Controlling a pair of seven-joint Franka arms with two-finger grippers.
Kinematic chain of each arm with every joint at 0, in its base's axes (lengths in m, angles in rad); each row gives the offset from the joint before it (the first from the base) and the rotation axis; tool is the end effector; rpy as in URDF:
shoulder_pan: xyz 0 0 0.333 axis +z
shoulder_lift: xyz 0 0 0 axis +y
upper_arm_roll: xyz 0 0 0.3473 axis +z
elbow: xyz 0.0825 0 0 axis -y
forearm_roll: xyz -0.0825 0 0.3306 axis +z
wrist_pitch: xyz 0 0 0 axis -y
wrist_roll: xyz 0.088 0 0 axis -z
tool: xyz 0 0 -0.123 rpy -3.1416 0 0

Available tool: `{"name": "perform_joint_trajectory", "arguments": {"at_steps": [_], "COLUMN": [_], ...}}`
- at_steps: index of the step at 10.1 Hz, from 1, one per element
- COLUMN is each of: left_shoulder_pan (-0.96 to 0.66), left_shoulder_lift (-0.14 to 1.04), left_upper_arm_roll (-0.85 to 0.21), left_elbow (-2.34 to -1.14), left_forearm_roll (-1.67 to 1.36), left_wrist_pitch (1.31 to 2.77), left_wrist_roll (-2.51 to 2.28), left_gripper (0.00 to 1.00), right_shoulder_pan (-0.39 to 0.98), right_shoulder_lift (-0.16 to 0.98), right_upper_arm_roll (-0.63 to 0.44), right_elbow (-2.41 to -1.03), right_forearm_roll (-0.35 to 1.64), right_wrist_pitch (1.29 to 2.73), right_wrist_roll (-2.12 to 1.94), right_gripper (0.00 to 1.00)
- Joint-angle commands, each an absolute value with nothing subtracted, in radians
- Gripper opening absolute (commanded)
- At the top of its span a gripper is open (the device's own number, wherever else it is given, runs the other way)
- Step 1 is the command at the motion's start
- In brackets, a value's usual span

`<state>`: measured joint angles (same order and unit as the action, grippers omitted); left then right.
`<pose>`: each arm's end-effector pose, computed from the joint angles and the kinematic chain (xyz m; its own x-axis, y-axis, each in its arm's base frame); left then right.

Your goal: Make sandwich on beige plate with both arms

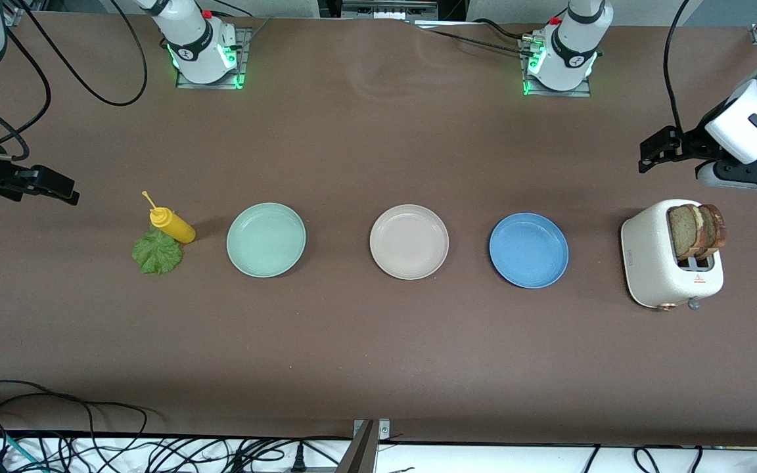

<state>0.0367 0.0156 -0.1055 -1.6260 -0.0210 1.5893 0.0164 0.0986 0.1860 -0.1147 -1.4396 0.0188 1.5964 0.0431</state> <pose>0.5036 -0.0368 0.6105 0.9951 -0.0847 -0.0518 -0.0836 -0.9962 0.0234 0.5640 -0.0001 0.5984 0.9979 -0.0583 -0.0279 -0.0582 -0.9983 0.0036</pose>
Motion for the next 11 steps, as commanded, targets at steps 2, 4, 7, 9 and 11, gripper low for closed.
{"name": "perform_joint_trajectory", "arguments": {"at_steps": [2, 4, 7, 9, 11], "left_shoulder_pan": [0.038, 0.038, 0.038, 0.029, 0.037], "left_shoulder_lift": [0.014, 0.015, 0.015, 0.014, 0.014], "left_upper_arm_roll": [-0.101, -0.103, -0.103, -0.107, -0.103], "left_elbow": [-1.617, -1.617, -1.617, -1.615, -1.615], "left_forearm_roll": [-0.038, -0.038, -0.038, 0.004, 0.012], "left_wrist_pitch": [1.575, 1.574, 1.574, 1.574, 1.574], "left_wrist_roll": [0.038, 0.038, 0.037, 0.034, 0.041], "left_gripper": [1.00, 1.00, 1.00, 1.00, 1.00], "right_shoulder_pan": [0.094, 0.094, 0.094, 0.094, 0.094], "right_shoulder_lift": [0.179, 0.179, 0.179, 0.179, 0.179], "right_upper_arm_roll": [-0.115, -0.115, -0.115, -0.115, -0.115], "right_elbow": [-1.427, -1.427, -1.427, -1.427, -1.427], "right_forearm_roll": [0.026, 0.026, 0.026, 0.026, 0.028], "right_wrist_pitch": [1.575, 1.575, 1.575, 1.575, 1.575], "right_wrist_roll": [0.035, 0.035, 0.035, 0.035, 0.035], "right_gripper": [1.00, 1.00, 1.00, 1.00, 1.00]}}
